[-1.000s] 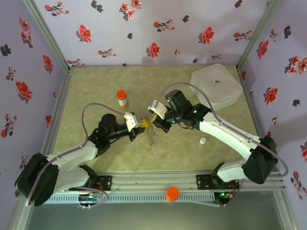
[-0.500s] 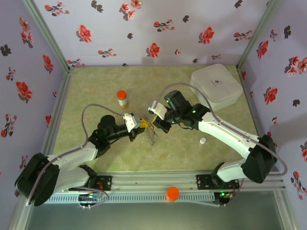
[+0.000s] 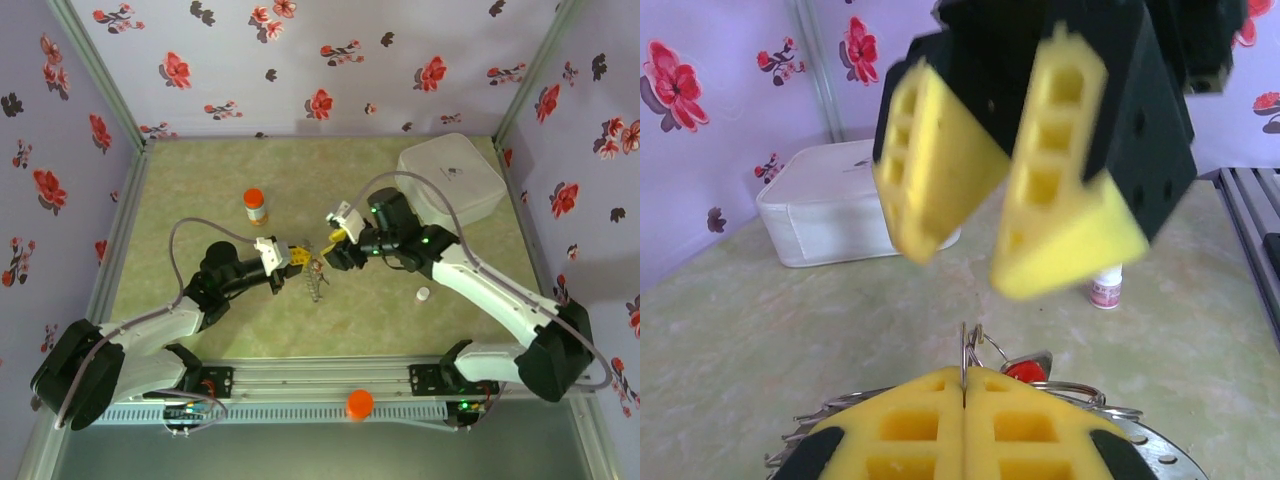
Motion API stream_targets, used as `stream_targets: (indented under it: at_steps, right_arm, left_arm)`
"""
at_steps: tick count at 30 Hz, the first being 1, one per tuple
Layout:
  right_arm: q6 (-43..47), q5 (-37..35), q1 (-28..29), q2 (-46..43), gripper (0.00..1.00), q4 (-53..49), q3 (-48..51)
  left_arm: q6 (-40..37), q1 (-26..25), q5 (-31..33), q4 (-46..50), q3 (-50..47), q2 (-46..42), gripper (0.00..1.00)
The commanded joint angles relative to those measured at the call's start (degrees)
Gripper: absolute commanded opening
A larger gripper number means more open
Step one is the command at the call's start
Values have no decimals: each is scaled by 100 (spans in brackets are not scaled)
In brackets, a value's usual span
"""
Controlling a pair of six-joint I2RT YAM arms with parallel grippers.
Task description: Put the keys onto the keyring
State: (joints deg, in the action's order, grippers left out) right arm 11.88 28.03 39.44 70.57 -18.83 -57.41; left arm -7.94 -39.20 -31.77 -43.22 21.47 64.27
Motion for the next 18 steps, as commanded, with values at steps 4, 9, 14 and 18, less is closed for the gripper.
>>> stream_targets:
  at_steps: [4,9,14,18]
  right_arm:
    - [-317,554,-173,-482,49,761,256]
    - [-208,385,-178,-901,50,1074,485]
    - [386,403,-167,-1281,49,1738,1062]
    - [1149,449,-60,-1335,46,1922,1281]
  left_arm:
    - [60,-3,-162,-503,-30,-51,0]
    - [84,-13,-254,-546,-38,-73,0]
    - [117,-26,-389,-613,-47,-60,0]
    - [127,-35,-495,-624,-42,-25,0]
